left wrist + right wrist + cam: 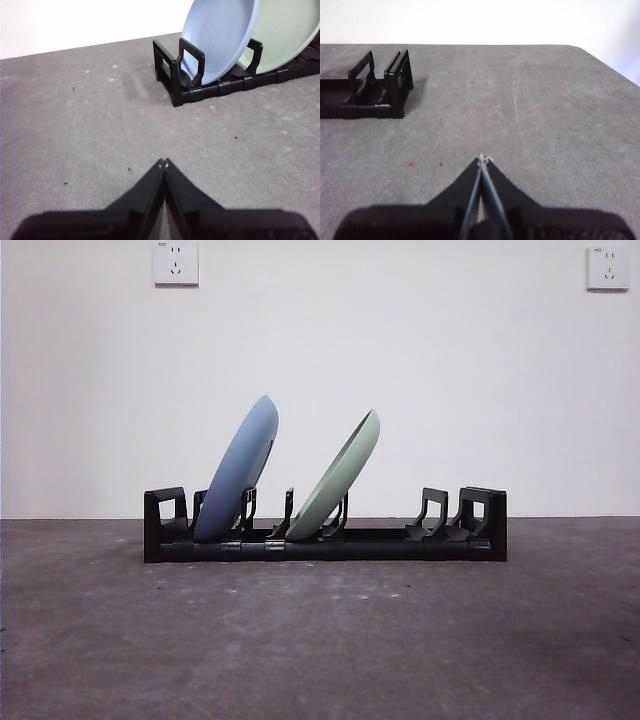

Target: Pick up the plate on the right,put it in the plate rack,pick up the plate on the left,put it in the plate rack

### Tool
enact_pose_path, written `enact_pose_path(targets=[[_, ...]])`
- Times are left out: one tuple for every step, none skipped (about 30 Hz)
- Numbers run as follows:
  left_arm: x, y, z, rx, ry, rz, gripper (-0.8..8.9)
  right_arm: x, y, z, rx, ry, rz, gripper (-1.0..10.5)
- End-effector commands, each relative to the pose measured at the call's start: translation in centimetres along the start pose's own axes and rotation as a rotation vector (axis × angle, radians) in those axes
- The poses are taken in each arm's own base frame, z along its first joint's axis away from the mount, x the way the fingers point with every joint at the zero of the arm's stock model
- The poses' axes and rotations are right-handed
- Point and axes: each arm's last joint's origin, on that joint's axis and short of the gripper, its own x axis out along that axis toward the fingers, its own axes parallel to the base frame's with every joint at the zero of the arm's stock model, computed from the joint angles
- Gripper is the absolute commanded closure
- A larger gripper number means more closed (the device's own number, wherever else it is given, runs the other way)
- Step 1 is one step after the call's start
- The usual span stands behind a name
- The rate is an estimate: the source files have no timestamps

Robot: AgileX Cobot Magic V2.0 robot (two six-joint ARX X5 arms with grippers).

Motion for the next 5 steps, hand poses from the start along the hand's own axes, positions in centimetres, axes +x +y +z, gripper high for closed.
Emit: enact_pose_path(targets=[[0.10,0.03,-0.29,-0.008,0.004,0.006,8.14,0.09,0.02,-0.25,0.012,0.003,0.003,9.5],[0.10,0.03,-0.29,-0.008,0.004,0.006,8.14,0.09,0.02,-0.25,0.012,0.003,0.003,9.5],[0.10,0.03,-0.29,-0.008,0.004,0.006,8.14,0.09,0.02,-0.25,0.012,0.003,0.002,9.5],[0.10,0.03,-0.29,-0.008,0.004,0.006,8.14,0.09,0.02,-0.25,0.012,0.003,0.003,9.5],[0.10,0.03,-0.29,-0.008,0.004,0.006,8.14,0.09,0.02,-0.25,0.012,0.003,0.002,9.5]])
